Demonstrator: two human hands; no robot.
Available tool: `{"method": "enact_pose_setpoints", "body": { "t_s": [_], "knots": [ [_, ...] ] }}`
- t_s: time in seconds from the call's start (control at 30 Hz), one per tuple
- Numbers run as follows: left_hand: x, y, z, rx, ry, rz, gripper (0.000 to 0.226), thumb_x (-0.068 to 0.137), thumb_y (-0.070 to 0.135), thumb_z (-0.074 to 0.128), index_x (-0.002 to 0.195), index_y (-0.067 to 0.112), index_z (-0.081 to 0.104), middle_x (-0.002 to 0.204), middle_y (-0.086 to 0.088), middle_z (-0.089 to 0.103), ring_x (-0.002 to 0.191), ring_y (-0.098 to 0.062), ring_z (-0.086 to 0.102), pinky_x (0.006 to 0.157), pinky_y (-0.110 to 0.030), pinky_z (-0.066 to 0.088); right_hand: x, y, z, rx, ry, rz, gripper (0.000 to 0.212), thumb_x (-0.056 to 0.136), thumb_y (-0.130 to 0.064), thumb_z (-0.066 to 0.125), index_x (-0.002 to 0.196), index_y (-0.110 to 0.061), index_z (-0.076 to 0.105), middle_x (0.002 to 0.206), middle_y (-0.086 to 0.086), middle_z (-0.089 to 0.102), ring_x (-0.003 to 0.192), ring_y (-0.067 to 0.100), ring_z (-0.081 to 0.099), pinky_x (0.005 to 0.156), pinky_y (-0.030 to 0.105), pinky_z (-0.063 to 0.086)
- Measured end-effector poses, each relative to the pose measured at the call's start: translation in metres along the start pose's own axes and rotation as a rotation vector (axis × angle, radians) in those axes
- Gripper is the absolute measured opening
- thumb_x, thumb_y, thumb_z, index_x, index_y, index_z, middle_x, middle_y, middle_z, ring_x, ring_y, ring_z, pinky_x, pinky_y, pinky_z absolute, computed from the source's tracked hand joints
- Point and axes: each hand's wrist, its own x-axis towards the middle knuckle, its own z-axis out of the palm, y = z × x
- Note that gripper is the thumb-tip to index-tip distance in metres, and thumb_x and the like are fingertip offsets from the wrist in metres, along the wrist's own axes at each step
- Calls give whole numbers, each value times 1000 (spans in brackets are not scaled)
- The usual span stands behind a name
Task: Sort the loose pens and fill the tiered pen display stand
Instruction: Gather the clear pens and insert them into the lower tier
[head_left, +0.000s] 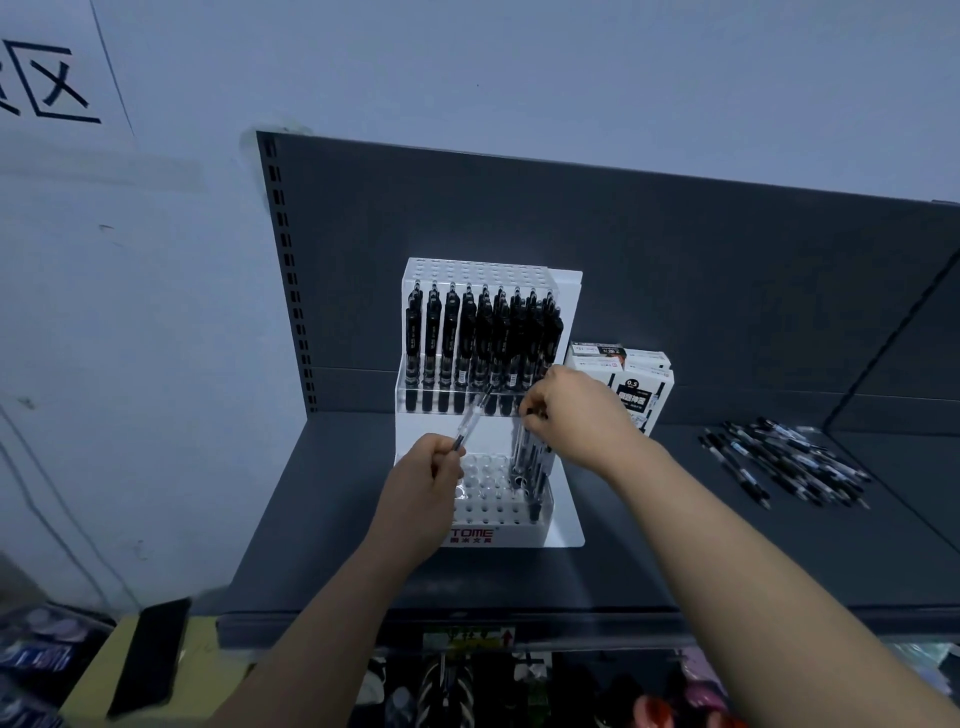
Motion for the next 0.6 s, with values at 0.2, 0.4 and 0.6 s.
{"method": "enact_pose_setpoints", "body": {
  "t_s": [0.2,0.4,0.6],
  "knots": [
    [1,1,0,-45,19,-26,14,98,13,47,96,14,61,85,4,67,81,-16,63,77,-34,53,9,7,-1,15,-78,78,18,87,-14,54,83,-11,72,88,4,70,77,24,65,70,37,57],
    [1,0,-1,-55,20,-35,13,97,12,51,94,19,61,87,4,70,83,-12,65,77,-30,54,11,-1,5,5,-116,66,19,86,-10,55,86,-17,73,93,0,71,81,23,65,70,33,54],
    [6,-2,1,27,61,38,1,89,19,66,89,17,66,74,5,69,58,2,58,57,-14,42,2,-6,-12,325,9,55,13,91,-19,57,91,-16,70,91,0,70,79,19,63,70,30,54]
  ]
}}
